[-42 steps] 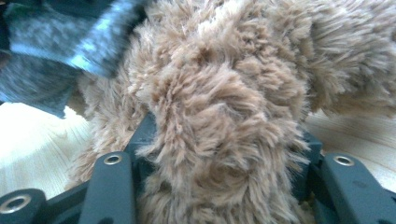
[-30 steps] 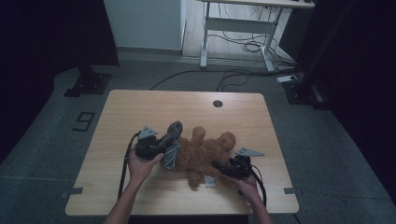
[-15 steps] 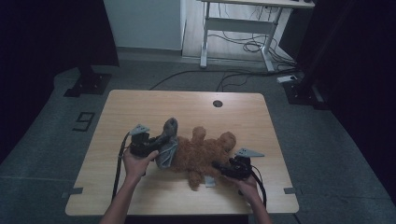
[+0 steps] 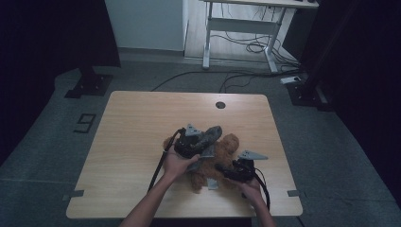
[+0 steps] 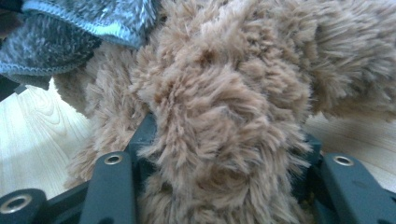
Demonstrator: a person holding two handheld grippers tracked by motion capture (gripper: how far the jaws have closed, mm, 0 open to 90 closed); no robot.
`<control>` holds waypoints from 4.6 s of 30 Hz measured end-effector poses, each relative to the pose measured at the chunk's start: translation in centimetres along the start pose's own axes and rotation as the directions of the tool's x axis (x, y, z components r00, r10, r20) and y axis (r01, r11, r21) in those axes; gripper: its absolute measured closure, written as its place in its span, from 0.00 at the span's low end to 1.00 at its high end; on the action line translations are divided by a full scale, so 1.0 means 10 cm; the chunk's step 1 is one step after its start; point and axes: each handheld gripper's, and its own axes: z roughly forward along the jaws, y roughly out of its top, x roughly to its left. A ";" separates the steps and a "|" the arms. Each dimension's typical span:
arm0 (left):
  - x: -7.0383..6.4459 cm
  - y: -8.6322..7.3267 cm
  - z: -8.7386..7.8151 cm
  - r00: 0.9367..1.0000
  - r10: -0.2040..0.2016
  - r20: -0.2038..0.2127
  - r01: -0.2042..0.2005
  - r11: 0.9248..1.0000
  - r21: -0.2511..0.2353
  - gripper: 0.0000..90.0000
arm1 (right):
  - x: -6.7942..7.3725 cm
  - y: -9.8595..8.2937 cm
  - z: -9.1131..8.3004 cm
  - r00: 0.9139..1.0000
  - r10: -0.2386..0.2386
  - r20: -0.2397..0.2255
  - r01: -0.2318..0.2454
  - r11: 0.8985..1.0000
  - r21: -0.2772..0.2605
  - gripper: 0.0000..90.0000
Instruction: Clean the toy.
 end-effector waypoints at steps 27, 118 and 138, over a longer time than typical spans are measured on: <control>0.47 -0.16 -0.34 0.983 -0.011 -0.183 0.016 0.999 0.030 0.85 | 0.02 0.00 0.00 1.000 -0.014 0.010 0.014 1.000 0.000 0.50; 0.75 -0.08 -0.23 0.987 -0.115 -0.111 0.118 0.993 0.021 0.84 | -0.04 0.03 0.12 0.976 -0.199 0.091 0.203 0.979 -0.033 0.57; 0.57 -0.59 -0.51 0.994 -0.097 -0.044 0.095 0.994 -0.052 0.85 | -0.05 0.11 0.00 0.998 -0.060 -0.009 0.059 0.998 -0.010 0.27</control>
